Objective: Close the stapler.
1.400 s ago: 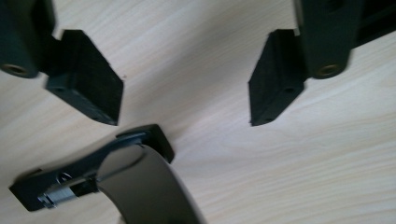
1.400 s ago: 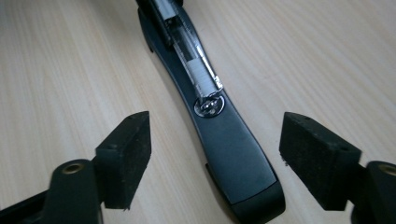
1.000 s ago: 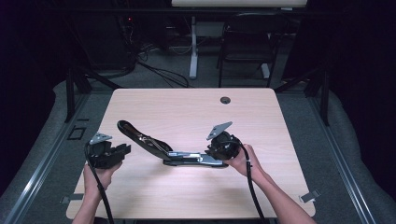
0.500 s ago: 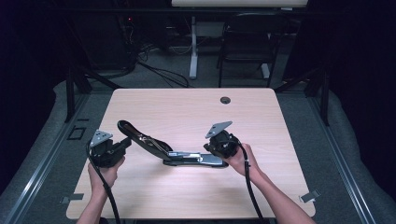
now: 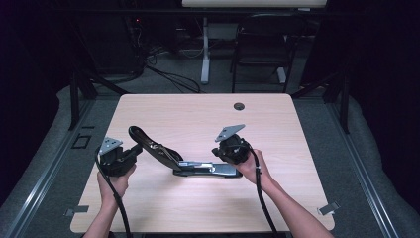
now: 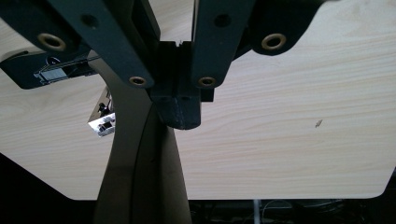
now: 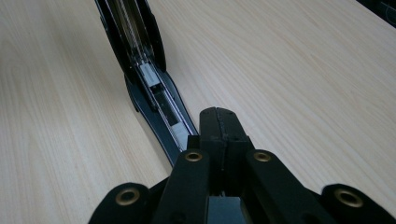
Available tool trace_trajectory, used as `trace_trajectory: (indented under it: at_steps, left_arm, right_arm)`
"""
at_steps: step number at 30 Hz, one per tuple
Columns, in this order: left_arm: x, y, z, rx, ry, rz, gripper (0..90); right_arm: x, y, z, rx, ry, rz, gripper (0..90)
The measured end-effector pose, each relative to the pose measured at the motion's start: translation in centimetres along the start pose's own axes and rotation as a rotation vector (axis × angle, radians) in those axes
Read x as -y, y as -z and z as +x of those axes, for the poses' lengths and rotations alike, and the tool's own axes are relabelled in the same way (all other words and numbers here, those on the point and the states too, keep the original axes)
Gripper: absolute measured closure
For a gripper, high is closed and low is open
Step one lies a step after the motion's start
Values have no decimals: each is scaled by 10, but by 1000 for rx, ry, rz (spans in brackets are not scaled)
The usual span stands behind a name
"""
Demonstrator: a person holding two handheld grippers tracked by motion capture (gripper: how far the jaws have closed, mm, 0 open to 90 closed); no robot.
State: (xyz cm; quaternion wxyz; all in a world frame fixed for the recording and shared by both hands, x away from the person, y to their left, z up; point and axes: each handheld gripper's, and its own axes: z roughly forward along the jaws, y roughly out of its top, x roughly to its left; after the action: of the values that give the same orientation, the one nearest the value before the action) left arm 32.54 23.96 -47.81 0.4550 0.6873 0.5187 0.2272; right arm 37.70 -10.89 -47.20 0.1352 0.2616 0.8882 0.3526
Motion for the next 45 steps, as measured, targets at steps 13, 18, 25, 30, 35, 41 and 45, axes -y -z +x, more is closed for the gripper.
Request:
trace_trajectory:
  at_steps: [13,18,25,30,35,41,45]
  left_arm:
    - [-2,-3,-6,7,-12,-18,900]
    - [-2,-5,-10,1,-22,-27,900]
    - [-1,-7,-13,10,-33,-24,900]
    - [-1,-8,-16,24,-43,-26,900]
    - [-1,-10,-21,36,-56,-28,900]
    - [-3,-16,-28,58,-83,-23,900]
    - [-3,-19,-31,70,-98,-17,900]
  right_arm:
    - [-22,-11,4,-29,6,-41,900]
    - [-33,-17,9,-33,15,-53,900]
    - [-51,-23,22,-56,58,-71,900]
    - [-56,-26,24,-60,59,-82,900]
    - [-59,-26,25,-61,60,-96,900]
    - [-64,-23,26,-62,52,-120,900]
    - [-69,-22,26,-63,55,-135,900]
